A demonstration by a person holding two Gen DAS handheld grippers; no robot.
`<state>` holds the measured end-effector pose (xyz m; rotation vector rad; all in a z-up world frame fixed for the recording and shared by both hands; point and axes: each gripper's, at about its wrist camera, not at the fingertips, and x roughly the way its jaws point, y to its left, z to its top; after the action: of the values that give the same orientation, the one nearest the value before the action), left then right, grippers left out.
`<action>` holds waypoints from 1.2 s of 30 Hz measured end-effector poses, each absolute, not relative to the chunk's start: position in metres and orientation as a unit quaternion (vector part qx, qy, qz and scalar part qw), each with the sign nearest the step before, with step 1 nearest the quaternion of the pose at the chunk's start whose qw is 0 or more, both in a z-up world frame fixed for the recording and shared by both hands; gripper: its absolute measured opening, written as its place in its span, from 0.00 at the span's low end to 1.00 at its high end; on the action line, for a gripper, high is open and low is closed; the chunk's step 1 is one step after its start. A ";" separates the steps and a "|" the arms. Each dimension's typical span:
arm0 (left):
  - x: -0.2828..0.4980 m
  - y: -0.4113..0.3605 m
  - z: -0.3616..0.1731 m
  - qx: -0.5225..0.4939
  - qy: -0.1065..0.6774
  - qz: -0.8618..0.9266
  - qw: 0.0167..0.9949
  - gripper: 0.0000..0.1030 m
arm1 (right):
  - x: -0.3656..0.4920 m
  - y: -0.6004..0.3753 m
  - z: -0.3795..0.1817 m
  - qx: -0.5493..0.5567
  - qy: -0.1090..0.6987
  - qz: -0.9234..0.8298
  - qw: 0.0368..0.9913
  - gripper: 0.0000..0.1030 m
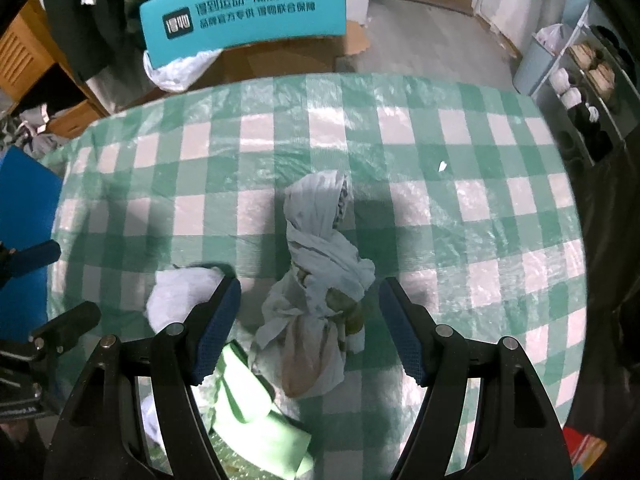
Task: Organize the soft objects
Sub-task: 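Close the right gripper on the white cloth bundle, then close the left gripper on the grey cloth while the right gripper holds the white bundle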
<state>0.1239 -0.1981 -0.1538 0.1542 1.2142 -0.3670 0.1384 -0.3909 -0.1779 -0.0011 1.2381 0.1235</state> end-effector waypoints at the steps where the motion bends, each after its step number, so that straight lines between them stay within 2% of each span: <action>1: 0.124 -0.200 -0.157 0.074 0.568 -0.171 0.801 0.77 | 0.140 -0.390 -0.182 -0.003 0.583 0.059 0.811 0.70; 11: 0.132 -0.212 -0.166 0.070 0.577 -0.180 0.793 0.77 | 0.146 -0.393 -0.211 -0.017 0.606 0.053 0.794 0.69; 12: 0.132 -0.213 -0.166 0.069 0.579 -0.181 0.792 0.77 | 0.146 -0.394 -0.213 -0.017 0.607 0.053 0.793 0.67; 13: 0.132 -0.215 -0.166 0.066 0.580 -0.183 0.791 0.77 | 0.146 -0.395 -0.214 -0.015 0.607 0.054 0.793 0.54; 16: 0.132 -0.221 -0.165 0.064 0.580 -0.188 0.790 0.77 | 0.146 -0.400 -0.217 -0.001 0.609 0.061 0.791 0.42; 25: 0.131 -0.249 -0.163 0.070 0.580 -0.209 0.784 0.79 | 0.135 -0.417 -0.197 0.020 0.588 0.058 0.806 0.41; 36: 0.133 -0.270 -0.187 0.097 0.607 -0.196 0.764 0.79 | 0.118 -0.428 -0.189 0.037 0.587 0.048 0.807 0.41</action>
<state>0.1327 -0.2695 -0.1871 0.2104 1.3207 -0.4266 0.1177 -0.4284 -0.1894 0.0790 1.2554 0.1028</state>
